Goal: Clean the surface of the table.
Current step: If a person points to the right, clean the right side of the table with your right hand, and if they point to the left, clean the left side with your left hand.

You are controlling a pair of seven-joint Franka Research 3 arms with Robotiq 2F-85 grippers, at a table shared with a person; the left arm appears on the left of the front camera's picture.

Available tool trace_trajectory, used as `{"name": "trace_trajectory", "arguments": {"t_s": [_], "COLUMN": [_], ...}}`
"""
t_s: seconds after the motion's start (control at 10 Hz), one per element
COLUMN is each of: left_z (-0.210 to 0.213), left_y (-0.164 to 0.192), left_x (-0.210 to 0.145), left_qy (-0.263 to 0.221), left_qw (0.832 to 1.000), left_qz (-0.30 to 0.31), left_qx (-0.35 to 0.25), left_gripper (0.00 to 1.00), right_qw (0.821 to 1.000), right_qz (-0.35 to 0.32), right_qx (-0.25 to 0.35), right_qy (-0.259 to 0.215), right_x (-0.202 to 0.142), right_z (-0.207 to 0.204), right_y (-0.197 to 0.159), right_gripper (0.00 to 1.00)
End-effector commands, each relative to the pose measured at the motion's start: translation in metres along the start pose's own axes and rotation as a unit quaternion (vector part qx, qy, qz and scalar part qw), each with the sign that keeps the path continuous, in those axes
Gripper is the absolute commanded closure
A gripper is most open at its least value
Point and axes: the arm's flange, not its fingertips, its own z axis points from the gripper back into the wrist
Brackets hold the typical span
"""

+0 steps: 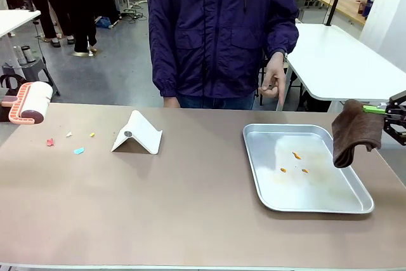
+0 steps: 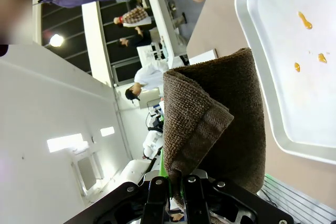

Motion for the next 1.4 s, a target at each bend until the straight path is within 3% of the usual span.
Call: {"name": "trace_trajectory", "arguments": {"t_s": [0.0, 1.0, 1.1, 1.2, 1.3], "left_z": [0.001, 0.001, 0.001, 0.001, 0.001], "left_y": [-0.004, -0.004, -0.004, -0.004, -0.004], "left_x": [0.002, 0.002, 0.002, 0.002, 0.002], "left_qy": [0.001, 0.001, 0.001, 0.001, 0.001], "left_qw": [1.0, 1.0, 1.0, 1.0, 1.0], "left_qz": [0.006, 0.006, 0.006, 0.006, 0.006], "left_qx": [0.002, 0.002, 0.002, 0.002, 0.002], "left_gripper": [0.83, 0.83, 0.83, 0.83, 0.83], "right_qw": [1.0, 1.0, 1.0, 0.998, 0.993], "right_qz": [0.001, 0.001, 0.0, 0.034, 0.069], "right_qx": [0.001, 0.001, 0.0, -0.057, -0.096], "right_qy": [0.002, 0.002, 0.0, 0.01, -0.016], "right_x": [-0.002, -0.002, 0.0, 0.003, 0.005], "right_z": [-0.001, -0.001, 0.0, -0.009, -0.018], "right_y": [0.001, 0.001, 0.0, 0.002, 0.008], "right_gripper": [1.0, 1.0, 0.93, 0.93, 0.93]}}
